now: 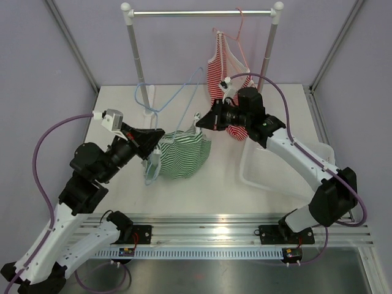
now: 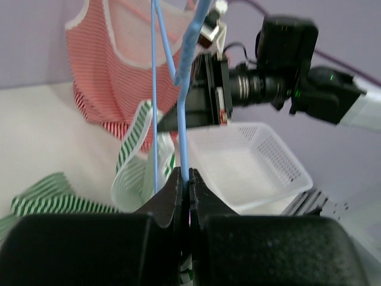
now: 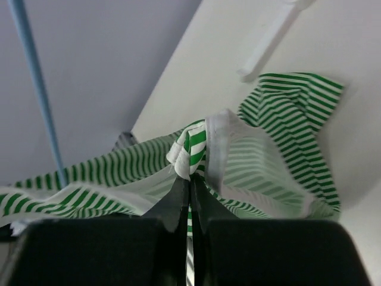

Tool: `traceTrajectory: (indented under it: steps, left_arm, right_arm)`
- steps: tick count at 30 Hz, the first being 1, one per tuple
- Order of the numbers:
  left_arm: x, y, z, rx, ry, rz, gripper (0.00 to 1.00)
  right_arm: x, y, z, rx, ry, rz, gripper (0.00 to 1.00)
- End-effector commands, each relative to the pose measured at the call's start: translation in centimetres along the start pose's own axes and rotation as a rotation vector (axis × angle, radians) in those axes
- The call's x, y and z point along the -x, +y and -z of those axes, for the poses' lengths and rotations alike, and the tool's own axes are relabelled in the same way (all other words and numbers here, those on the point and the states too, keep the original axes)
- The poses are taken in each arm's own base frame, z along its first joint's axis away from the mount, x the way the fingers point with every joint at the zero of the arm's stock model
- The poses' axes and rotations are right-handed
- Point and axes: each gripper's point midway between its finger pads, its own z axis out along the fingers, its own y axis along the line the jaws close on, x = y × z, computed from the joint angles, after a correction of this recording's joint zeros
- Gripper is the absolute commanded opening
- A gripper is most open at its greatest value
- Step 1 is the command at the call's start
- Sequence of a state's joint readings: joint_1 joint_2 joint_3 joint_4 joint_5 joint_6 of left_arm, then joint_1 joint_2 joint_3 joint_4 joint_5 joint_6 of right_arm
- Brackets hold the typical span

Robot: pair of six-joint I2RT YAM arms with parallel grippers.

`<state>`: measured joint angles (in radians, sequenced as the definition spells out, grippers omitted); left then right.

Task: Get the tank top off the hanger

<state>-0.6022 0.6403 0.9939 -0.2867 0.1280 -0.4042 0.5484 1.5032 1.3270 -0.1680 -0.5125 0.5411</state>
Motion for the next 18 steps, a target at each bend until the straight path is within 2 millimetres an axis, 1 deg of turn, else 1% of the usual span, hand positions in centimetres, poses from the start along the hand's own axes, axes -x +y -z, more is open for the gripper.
traceTrajectory:
  steps: [1,2,3,4,5,6,7,8,9,10,11,12,13,15,16,17,18]
  left_arm:
    - [6.5,-3.1,-2.2,-0.151,-0.281,0.014,0.0]
    - [7.8,-3.8,-2.5,-0.186,-0.333,0.006,0.0]
    - [8.5,-4.3,-2.8,-0.21,-0.356,-0.014,0.0]
    - [9.0,-4.9,-3.1,-0.244,-0.376,-0.032,0.0]
    - [9.7,-5.3,-4.0,-0.27,-0.403,-0.046,0.0]
    - [10.4,-5.7,-4.0,-0.287,-0.431,-0.065,0.0]
    - [11.1,-6.2,-4.2,-0.308,-0.456,-0.086,0.0]
    - [12.1,-6.5,-4.4,-0.325,-0.509,-0.112,0.0]
    - [12.7,-6.7,-4.5,-0.33,-0.534,-0.13,0.0]
    - [13.7,-6.8,-4.4,-0.324,-0.575,-0.148,0.0]
    - [14.7,-6.9,-4.1,-0.317,-0.62,-0.176,0.0]
    - [15.1,-6.8,-4.4,-0.307,-0.634,-0.192,0.0]
    - [16.5,-7.0,-3.9,-0.295,-0.674,-0.206,0.0]
    - [17.5,-6.8,-4.1,-0.265,-0.7,-0.235,0.0]
    - [18.0,-6.4,-4.1,-0.239,-0.716,-0.234,0.01]
    - [18.7,-6.5,-3.9,-0.228,-0.734,-0.25,0.01]
    - [18.8,-6.2,-4.2,-0.213,-0.74,-0.255,0.01]
  right_arm:
    - [-1.0,8.4,2.7,0.29,0.032,0.09,0.0]
    - [-1.8,8.9,3.0,0.287,0.058,0.097,0.0]
    - [-2.6,10.2,3.4,0.306,0.071,0.123,0.0]
    - [-3.2,10.6,3.5,0.313,0.08,0.159,0.0]
    - [-4.4,10.6,3.7,0.293,0.12,0.161,0.0]
    - [-5.3,10.7,3.6,0.249,0.126,0.186,0.0]
    - [-6.2,10.3,3.5,0.215,0.142,0.239,0.0]
    - [-8.1,8.9,3.5,0.153,0.195,0.237,0.0]
    - [-9.1,8.2,3.3,0.091,0.203,0.258,0.0]
    - [-10.0,6.9,3.2,0.036,0.223,0.267,0.0]
    - [-11.9,4.5,3.2,-0.037,0.265,0.247,0.0]
    - [-12.2,2.9,3.2,-0.108,0.251,0.234,0.0]
    - [-14.2,0.6,3.3,-0.169,0.286,0.213,0.0]
    - [-15.2,-1.9,3.7,-0.266,0.283,0.199,0.0]
    - [-15.7,-2.8,3.9,-0.301,0.286,0.188,0.0]
    - [-16.6,-4.0,4.3,-0.341,0.301,0.182,0.0]
    - [-16.3,-5.0,4.6,-0.393,0.273,0.183,0.0]
